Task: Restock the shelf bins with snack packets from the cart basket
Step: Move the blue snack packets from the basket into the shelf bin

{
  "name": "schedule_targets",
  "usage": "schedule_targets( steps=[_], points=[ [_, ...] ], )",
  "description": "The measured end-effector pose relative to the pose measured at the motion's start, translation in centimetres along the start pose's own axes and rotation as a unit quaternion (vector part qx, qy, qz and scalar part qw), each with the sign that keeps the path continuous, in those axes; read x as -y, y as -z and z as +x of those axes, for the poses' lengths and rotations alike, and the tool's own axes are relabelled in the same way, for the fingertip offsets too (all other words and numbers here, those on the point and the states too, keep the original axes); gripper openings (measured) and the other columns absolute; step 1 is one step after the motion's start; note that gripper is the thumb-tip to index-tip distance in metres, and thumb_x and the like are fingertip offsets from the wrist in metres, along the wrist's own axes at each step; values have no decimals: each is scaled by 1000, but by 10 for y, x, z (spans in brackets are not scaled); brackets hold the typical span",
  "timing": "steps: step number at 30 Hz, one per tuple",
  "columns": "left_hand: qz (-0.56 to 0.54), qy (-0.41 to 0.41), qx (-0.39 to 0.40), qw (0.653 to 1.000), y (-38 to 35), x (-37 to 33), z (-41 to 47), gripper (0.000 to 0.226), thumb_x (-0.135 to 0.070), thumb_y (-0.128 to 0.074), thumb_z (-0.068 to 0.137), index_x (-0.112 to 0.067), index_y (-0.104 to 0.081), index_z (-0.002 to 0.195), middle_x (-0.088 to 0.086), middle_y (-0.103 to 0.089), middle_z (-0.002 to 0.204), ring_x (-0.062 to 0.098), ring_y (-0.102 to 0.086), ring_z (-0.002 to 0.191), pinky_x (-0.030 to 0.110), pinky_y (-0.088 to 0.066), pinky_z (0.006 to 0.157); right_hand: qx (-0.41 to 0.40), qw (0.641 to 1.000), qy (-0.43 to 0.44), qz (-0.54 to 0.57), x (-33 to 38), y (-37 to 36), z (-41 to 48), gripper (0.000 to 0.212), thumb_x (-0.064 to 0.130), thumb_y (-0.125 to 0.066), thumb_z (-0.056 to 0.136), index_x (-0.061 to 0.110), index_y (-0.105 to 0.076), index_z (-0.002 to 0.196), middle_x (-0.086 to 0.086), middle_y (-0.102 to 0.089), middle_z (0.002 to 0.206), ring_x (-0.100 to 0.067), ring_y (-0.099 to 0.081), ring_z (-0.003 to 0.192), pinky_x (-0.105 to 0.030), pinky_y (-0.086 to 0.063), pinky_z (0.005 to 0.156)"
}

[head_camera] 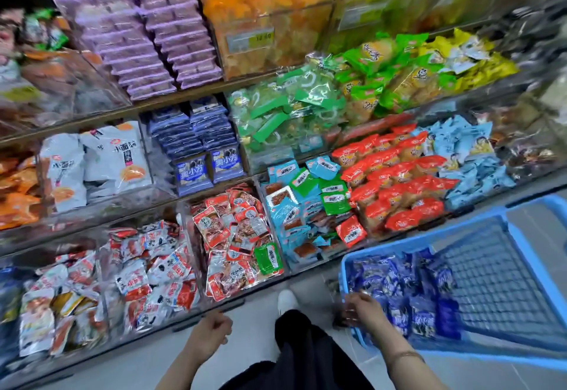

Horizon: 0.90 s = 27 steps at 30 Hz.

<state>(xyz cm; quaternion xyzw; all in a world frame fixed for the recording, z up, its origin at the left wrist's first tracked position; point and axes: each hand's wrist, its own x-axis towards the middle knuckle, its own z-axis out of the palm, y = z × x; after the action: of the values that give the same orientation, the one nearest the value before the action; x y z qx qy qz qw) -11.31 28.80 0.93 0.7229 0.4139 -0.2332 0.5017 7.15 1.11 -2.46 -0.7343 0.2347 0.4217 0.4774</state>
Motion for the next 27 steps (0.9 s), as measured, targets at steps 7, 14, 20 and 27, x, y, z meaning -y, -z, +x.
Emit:
schedule_targets(
  steps=[7, 14, 20, 27],
  points=[
    [-74, 81, -3, 994, -44, 35, -27, 14, -16, -51, 95, -6, -56, 85, 8, -58, 80, 18, -52, 61, 24, -30, 52, -47, 993, -16, 103, -58, 21, -48, 23, 2, -45, 95, 13, -51, 75, -2, -50, 48, -15, -44, 48, -22, -33, 52],
    [-46, 103, 45, 993, -98, 62, -50, 14, -16, -52, 95, -5, -59, 92, 9, -62, 83, 19, -55, 61, 22, -29, 49, -60, 996, -2, 67, -108, 62, -81, 19, 13, -43, 99, 14, -49, 81, -6, -52, 70, -16, -48, 57, -22, -33, 54],
    [-42, 106, 38, 993, -116, 55, -46, 16, -18, -53, 94, -4, -61, 92, 11, -64, 84, 21, -57, 64, 24, -30, 53, -69, 997, -17, 38, -133, 108, -86, 16, 10, -46, 96, 12, -48, 80, -7, -51, 71, -16, -45, 55, -21, -29, 51],
    [-50, 118, 30, 991, -169, 29, -39, 12, -15, -55, 93, -5, -59, 87, 8, -61, 75, 21, -53, 58, 22, -27, 52, -68, 997, -29, 21, -132, 171, -64, 9, 12, -47, 95, 10, -52, 88, -7, -55, 76, -17, -51, 60, -23, -37, 54]
  ],
)
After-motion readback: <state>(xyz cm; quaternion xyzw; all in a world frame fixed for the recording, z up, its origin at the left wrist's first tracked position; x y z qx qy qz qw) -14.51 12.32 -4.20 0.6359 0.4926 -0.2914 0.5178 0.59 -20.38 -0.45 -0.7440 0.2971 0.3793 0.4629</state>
